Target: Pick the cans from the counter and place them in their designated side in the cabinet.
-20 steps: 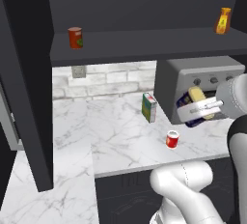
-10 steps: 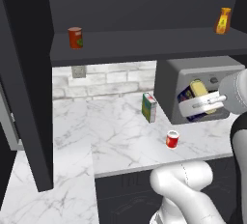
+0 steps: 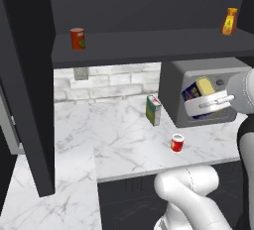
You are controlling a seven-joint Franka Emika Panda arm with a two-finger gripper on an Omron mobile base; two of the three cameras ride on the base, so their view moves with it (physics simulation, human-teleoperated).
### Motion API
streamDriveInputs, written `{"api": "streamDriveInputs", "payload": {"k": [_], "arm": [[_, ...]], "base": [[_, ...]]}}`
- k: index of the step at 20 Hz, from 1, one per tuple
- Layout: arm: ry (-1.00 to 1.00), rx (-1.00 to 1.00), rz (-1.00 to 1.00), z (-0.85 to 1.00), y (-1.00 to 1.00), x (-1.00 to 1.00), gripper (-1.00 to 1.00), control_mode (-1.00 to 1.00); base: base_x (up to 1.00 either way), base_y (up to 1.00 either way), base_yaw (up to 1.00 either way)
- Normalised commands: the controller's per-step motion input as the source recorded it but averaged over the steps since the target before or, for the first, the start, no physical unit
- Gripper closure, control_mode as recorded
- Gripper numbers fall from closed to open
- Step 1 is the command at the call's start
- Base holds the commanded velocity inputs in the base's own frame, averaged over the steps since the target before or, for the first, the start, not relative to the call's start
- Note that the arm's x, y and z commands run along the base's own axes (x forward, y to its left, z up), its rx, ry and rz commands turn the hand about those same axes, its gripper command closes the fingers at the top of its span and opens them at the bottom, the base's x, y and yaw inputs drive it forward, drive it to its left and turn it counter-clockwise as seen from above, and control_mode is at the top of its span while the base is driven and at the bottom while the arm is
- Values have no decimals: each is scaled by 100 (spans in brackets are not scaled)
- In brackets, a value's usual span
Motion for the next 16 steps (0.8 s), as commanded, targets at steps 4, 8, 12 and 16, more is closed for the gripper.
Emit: {"api": "streamDriveInputs", "payload": {"k": [4, 8, 12, 16], "arm": [[-3, 0, 2, 11, 0, 16, 100, -100], [-3, 0, 2, 14, -1, 14, 100, -100], [-4, 0, 1, 15, 0, 5, 100, -100], [-4, 0, 1, 15, 0, 0, 100, -100]], "base": [[0, 0, 0], [0, 0, 0], [0, 0, 0], [0, 0, 0]]}}
